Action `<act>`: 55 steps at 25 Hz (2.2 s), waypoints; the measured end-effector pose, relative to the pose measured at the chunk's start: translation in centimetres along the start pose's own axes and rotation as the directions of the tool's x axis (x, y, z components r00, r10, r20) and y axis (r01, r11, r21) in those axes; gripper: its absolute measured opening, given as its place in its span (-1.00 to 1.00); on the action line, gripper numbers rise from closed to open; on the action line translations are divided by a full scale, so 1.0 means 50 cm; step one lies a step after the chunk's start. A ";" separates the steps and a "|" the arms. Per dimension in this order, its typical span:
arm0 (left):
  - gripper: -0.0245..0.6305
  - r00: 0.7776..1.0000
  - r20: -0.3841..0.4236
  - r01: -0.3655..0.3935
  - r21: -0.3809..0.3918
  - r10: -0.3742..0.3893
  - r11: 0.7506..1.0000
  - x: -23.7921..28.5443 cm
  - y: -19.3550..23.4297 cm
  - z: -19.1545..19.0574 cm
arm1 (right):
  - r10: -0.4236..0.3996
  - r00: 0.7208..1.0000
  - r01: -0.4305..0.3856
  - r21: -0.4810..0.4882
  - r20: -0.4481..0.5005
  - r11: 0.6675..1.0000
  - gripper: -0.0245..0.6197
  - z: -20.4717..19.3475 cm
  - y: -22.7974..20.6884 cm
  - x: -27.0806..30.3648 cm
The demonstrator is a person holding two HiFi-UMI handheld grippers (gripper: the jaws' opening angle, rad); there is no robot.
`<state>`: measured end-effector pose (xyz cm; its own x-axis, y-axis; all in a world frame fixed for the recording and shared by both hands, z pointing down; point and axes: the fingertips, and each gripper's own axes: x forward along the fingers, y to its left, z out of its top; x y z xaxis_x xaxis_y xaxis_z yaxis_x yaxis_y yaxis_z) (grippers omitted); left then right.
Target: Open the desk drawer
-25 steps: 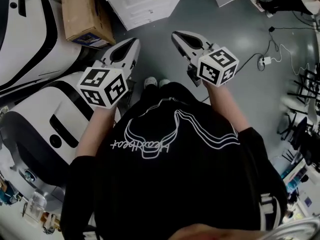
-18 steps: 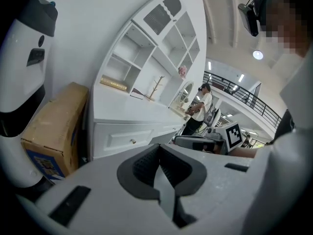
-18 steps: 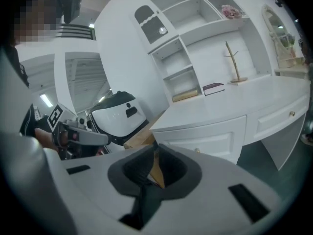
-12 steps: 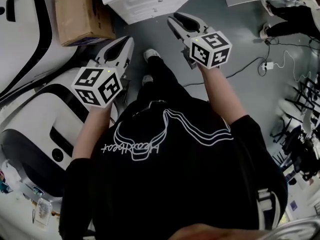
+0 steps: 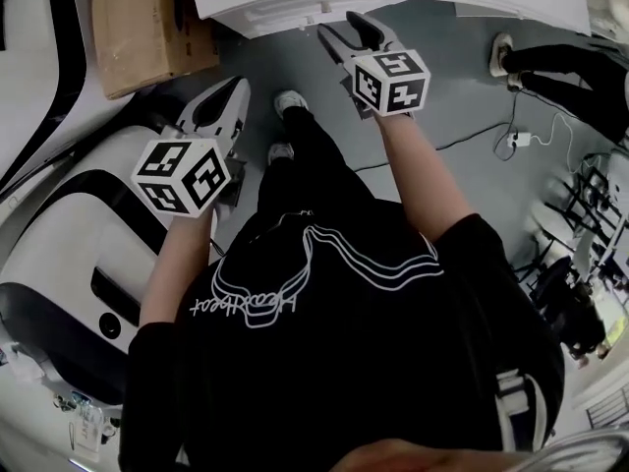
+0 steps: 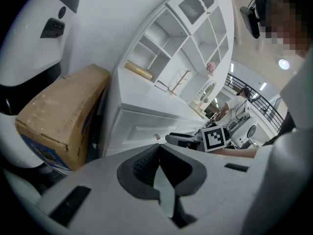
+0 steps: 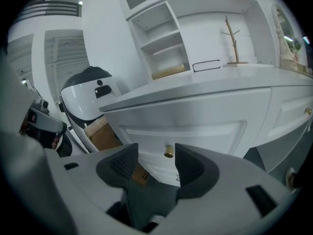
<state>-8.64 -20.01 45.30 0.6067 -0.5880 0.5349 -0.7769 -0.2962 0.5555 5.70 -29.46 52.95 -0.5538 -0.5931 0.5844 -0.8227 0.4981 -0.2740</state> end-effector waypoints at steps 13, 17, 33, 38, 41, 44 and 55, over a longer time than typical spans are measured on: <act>-0.92 0.999 -0.033 -0.038 -0.036 0.036 0.999 0.024 0.072 -0.020 | -0.126 0.989 0.124 -0.036 -0.075 0.992 -0.39 -0.049 -0.063 0.112; -0.92 0.998 -0.040 -0.052 -0.038 0.050 0.998 0.025 0.084 -0.022 | -0.146 0.986 0.145 -0.028 -0.084 0.989 -0.47 -0.051 -0.062 0.119; -0.92 0.997 -0.048 -0.068 -0.057 0.065 0.996 0.010 0.092 -0.057 | -0.192 0.978 0.192 -0.004 -0.081 0.981 -0.64 -0.055 -0.064 0.113; -0.92 0.996 -0.046 -0.078 -0.065 0.075 0.995 0.001 0.094 -0.071 | -0.193 0.978 0.193 -0.014 -0.078 0.981 -0.64 -0.055 -0.063 0.114; -0.92 0.996 -0.043 -0.081 -0.071 0.078 0.994 -0.004 0.090 -0.078 | -0.197 0.977 0.196 -0.023 -0.081 0.980 -0.65 -0.058 -0.061 0.109; -0.92 0.996 -0.040 -0.082 -0.069 0.080 0.994 -0.008 0.086 -0.082 | -0.201 0.976 0.200 -0.025 -0.079 0.980 -0.65 -0.061 -0.059 0.106; -0.92 0.994 -0.026 -0.106 -0.068 0.104 0.992 -0.037 0.073 -0.094 | -0.201 0.976 0.199 -0.034 -0.087 0.979 -0.67 -0.070 -0.056 0.097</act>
<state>-11.79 -16.49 49.34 0.5265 -0.5962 0.6060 -0.8235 -0.1806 0.5378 5.79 -31.52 59.21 -0.3637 -0.6238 0.6918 -0.9116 0.3912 -0.1265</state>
